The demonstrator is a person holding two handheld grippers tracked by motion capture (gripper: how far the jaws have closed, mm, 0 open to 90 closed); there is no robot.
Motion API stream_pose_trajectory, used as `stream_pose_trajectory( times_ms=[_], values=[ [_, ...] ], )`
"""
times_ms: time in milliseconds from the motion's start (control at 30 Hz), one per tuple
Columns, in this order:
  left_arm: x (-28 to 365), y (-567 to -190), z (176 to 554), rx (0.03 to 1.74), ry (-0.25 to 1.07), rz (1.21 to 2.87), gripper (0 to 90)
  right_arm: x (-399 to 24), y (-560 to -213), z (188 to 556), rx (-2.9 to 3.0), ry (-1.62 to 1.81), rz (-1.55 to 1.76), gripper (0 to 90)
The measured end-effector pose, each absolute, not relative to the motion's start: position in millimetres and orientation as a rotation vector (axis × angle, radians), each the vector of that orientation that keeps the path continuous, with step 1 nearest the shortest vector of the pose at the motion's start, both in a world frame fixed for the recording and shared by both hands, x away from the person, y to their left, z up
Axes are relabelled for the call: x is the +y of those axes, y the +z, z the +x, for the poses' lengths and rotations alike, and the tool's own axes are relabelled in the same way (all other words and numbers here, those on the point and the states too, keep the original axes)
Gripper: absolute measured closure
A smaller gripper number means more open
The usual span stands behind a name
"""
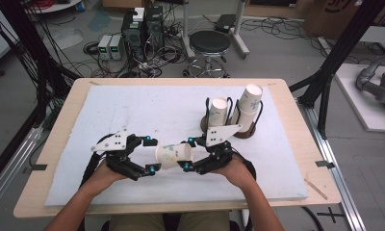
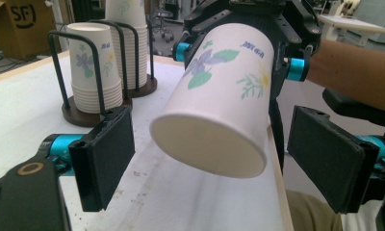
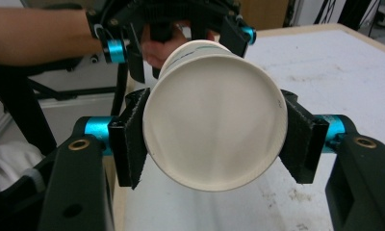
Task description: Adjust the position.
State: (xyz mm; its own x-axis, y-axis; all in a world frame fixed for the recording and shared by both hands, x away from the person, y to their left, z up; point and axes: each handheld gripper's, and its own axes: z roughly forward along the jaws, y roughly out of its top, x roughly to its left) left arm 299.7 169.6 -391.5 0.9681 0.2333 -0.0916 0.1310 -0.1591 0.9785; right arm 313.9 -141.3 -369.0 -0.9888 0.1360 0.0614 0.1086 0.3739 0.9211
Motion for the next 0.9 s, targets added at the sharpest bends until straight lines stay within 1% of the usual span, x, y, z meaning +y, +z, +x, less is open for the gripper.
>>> stream_pose_trajectory(
  times_ms=[433, 500, 567, 900],
  values=[
    [161.2, -394.5, 300.1, 0.248, 0.076, 1.705, 17.1, -143.4, -367.2, 313.4, 2.549, 1.847, 0.228, 36.6],
    [160.6, -395.5, 300.2, 0.243, 0.074, 1.699, 19.2, -143.4, -367.7, 313.6, 2.554, 1.855, 0.234, 36.6],
    [160.9, -396.2, 300.5, 0.229, 0.075, 1.694, 24.8, -143.2, -368.7, 313.8, 2.555, 1.861, 0.237, 36.6],
    [162.1, -396.0, 301.3, 0.248, 0.053, 1.695, 31.7, -144.9, -375.1, 318.4, 2.580, 1.910, 0.287, 37.0]
  ],
)
